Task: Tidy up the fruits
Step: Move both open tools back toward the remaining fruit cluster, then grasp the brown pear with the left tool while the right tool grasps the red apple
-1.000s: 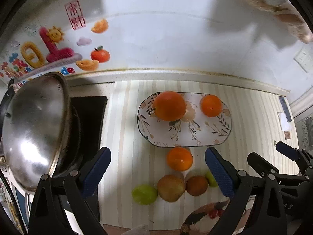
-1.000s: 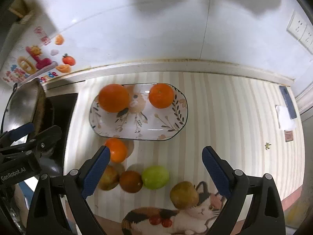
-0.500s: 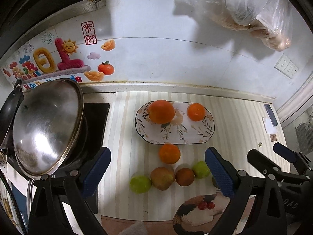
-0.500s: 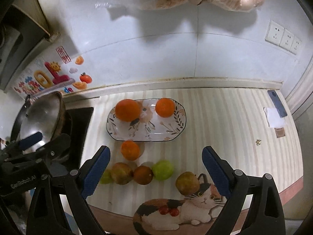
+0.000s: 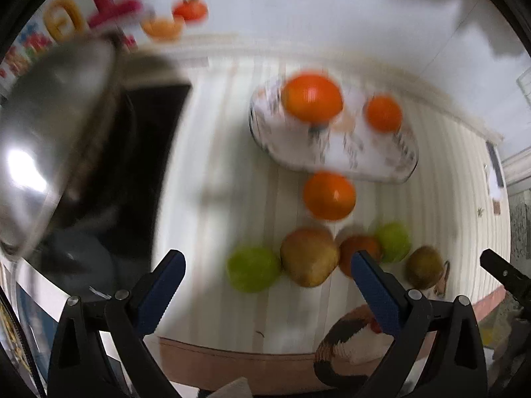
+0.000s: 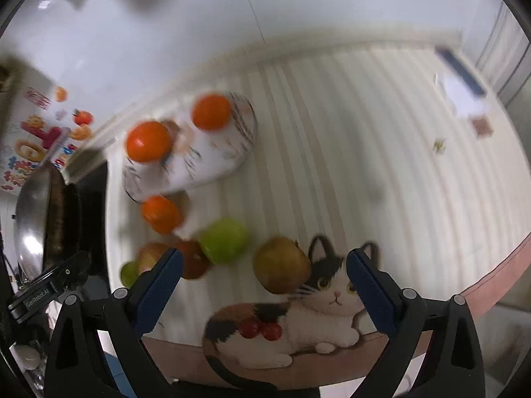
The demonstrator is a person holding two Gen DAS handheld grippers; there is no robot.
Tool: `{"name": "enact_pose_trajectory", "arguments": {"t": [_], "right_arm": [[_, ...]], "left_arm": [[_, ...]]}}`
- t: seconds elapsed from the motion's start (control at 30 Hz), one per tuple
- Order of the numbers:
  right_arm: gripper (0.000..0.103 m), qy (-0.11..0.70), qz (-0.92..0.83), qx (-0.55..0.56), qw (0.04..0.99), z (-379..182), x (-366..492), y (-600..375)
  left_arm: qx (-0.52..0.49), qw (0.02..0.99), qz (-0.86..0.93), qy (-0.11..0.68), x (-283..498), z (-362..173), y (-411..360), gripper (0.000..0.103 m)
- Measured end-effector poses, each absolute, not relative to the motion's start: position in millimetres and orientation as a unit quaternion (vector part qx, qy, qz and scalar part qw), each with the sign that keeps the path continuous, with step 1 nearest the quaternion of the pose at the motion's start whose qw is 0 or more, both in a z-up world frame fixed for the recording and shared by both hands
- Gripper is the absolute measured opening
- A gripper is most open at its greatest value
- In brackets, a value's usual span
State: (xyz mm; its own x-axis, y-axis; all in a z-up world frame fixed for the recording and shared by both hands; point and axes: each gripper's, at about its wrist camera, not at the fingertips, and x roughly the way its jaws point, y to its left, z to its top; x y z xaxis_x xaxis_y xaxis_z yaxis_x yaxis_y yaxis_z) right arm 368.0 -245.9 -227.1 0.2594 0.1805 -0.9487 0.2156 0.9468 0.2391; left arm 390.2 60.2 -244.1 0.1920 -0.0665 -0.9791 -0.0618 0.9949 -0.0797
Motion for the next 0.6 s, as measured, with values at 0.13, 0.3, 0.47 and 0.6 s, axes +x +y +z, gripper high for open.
{"name": "enact_pose_trajectory", "arguments": {"t": [0.13,0.3,0.47,0.6], "right_arm": [[0.100,0.645,-0.005,0.185,0.742,-275,369,-255],[0.100,0.670,-0.004,0.212,0.711,-322,372,-258],[0.095,0.678,0.004,0.252,0.690,-348,373,-261],[0.078,0.678,0.021,0.268,0.684,-357,373,-260]], "left_arm": [[-0.048,0.740,-0.023,0.671,394,-279,45,0.102],[-0.035,0.716,-0.038,0.696,405,-307,30,0.102],[-0.015,0.716,-0.042,0.697,414,-321,19,0.101],[-0.018,0.721,-0.070,0.690,414,-322,14,0.071]]}}
